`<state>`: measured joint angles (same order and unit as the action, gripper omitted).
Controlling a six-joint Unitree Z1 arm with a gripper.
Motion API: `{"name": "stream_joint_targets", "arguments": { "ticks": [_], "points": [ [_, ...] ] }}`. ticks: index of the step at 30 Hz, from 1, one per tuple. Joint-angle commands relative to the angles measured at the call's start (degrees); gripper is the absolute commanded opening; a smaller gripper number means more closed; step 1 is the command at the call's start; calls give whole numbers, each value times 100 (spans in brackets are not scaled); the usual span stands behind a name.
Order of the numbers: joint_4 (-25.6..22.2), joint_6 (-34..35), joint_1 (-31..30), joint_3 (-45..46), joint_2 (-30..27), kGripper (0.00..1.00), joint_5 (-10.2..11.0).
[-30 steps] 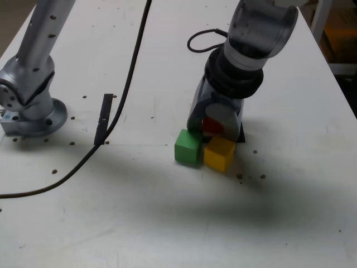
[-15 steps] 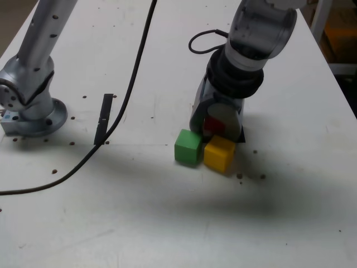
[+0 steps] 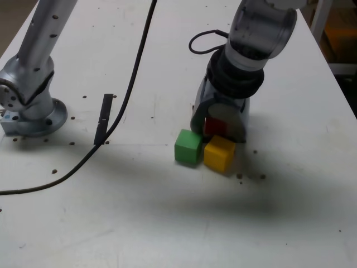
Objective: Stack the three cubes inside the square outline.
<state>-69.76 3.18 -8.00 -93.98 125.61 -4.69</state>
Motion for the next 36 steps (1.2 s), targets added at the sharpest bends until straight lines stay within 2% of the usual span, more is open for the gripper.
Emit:
{"name": "stream_joint_targets", "arguments": {
  "ticks": [1,11,20,27,32,36],
  "points": [
    [-33,4,9,-63,-53,97,-6],
    [-378,251,-195,-292,-556,100,197],
    [-1301,419,-642,-947,-663,100,305],
    [-1413,-229,-1128,-1168,-577,100,341],
    [-1434,-719,-1265,-1060,-464,100,304],
    [-1428,-1063,-1325,-1040,-360,100,367]
  ]
}}
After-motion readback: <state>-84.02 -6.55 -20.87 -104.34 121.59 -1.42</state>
